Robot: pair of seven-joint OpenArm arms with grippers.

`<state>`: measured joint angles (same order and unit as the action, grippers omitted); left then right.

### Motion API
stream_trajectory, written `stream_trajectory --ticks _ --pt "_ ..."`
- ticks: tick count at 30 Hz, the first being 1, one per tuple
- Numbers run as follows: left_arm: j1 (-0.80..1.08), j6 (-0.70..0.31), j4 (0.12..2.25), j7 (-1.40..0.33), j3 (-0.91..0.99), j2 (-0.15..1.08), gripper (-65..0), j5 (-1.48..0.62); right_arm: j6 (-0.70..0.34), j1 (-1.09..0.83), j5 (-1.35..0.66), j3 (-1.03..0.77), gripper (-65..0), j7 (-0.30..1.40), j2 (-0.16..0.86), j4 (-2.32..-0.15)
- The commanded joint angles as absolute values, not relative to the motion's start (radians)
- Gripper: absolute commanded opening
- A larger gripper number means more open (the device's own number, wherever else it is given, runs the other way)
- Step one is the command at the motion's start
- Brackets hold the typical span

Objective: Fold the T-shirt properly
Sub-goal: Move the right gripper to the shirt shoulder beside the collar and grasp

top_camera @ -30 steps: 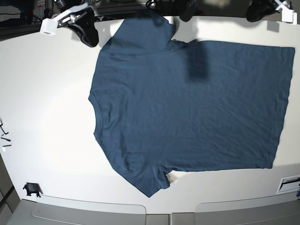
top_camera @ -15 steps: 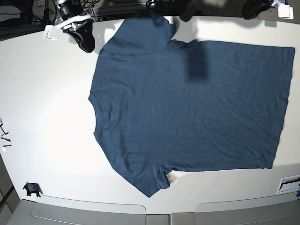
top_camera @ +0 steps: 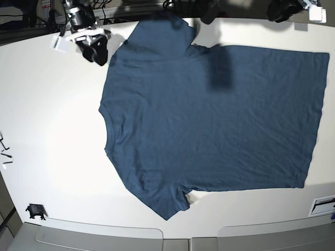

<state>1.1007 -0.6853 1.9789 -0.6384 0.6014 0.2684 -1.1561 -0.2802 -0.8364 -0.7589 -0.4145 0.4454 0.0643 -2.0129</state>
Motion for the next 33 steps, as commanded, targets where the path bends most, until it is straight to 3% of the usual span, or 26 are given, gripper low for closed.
stream_trajectory --ticks 1,13,33 --pt "1.108 -0.698 1.991 -0.634 0.608 0.274 -47.7 -1.179 -0.282 -0.836 -0.759 -0.42 -39.3 0.427 0.069 -2.013" --pt "1.105 -0.698 1.991 -0.636 0.608 0.275 -47.7 -1.179 -0.261 -0.71 -0.762 -0.419 -39.4 0.428 0.069 -1.764" --pt "1.092 -0.698 1.991 -0.644 0.608 0.275 -47.7 -1.179 -0.268 -0.627 -0.76 -0.339 -39.6 0.446 0.06 -1.62"
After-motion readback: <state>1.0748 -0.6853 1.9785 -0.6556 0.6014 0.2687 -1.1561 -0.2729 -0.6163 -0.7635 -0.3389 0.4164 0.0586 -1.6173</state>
